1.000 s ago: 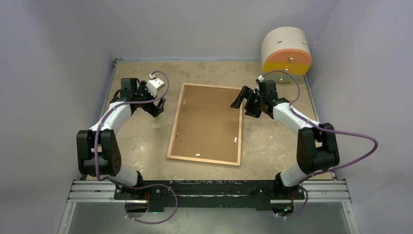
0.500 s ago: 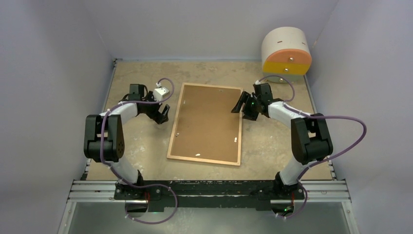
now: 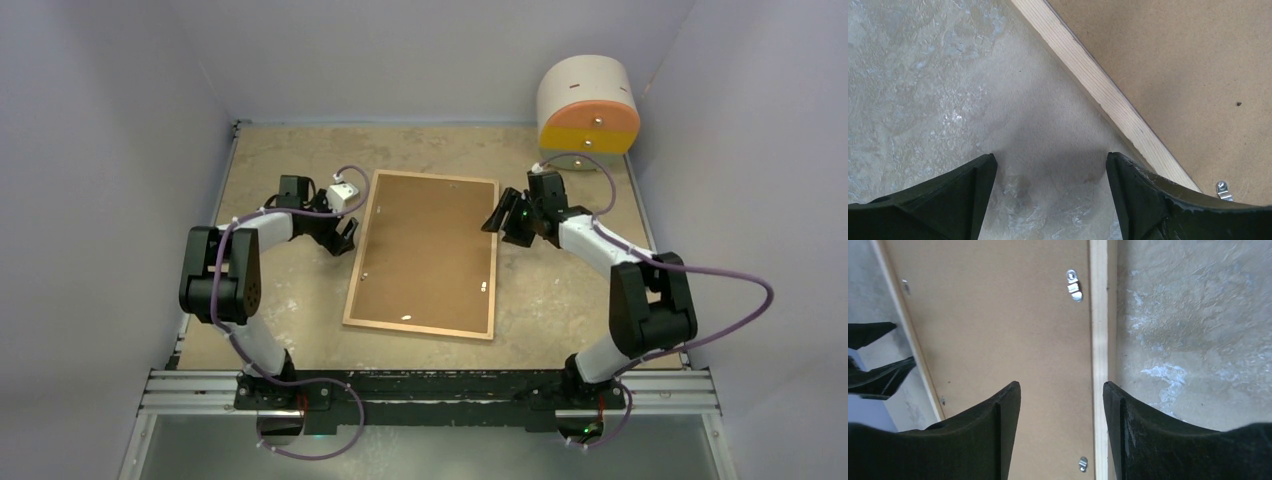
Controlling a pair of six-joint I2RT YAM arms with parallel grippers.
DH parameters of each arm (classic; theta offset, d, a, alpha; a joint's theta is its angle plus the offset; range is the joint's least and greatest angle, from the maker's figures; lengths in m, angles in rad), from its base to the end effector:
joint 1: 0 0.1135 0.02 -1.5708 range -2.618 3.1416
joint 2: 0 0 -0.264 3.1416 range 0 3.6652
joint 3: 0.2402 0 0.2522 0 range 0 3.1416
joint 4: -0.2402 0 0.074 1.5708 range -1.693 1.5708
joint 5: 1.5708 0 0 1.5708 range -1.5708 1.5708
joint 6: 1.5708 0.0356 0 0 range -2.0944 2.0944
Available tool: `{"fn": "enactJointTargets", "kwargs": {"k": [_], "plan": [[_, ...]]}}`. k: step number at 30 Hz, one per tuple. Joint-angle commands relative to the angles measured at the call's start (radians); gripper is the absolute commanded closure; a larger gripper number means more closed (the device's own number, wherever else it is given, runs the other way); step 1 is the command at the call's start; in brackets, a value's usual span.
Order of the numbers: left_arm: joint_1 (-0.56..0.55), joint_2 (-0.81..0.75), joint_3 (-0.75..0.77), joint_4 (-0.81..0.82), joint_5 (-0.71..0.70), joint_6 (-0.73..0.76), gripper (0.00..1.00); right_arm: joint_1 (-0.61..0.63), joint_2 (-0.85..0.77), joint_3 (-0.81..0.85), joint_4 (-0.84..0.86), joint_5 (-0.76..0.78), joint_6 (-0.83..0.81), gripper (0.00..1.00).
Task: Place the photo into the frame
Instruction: Place the photo frame item in the photo frame.
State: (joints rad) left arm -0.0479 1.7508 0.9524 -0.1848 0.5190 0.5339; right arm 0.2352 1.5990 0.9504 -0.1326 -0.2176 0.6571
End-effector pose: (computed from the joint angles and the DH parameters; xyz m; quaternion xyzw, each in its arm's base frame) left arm 0.3381 -0.0339 0.1523 0.3365 0.8649 -0.1710 0.3308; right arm 0.3251 0.0858 0.2007 0.1513 0.9060 0.2554 0.3017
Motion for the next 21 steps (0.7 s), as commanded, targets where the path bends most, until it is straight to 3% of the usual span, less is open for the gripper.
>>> {"fn": "enactJointTargets", "kwargs": {"k": [1,5,21], "plan": [[-0.007,0.023,-0.024,0.014,-0.002,-0.014,0.16,0.005,-0.100,-0.015,-0.006,0.041,0.007,0.37],[-0.010,0.025,-0.036,0.019,-0.001,-0.016,0.18,0.006,-0.092,-0.078,0.054,-0.076,0.050,0.38],[-0.045,0.009,-0.046,0.024,-0.048,0.004,0.22,0.007,-0.059,-0.182,0.140,-0.164,0.084,0.42]]}}
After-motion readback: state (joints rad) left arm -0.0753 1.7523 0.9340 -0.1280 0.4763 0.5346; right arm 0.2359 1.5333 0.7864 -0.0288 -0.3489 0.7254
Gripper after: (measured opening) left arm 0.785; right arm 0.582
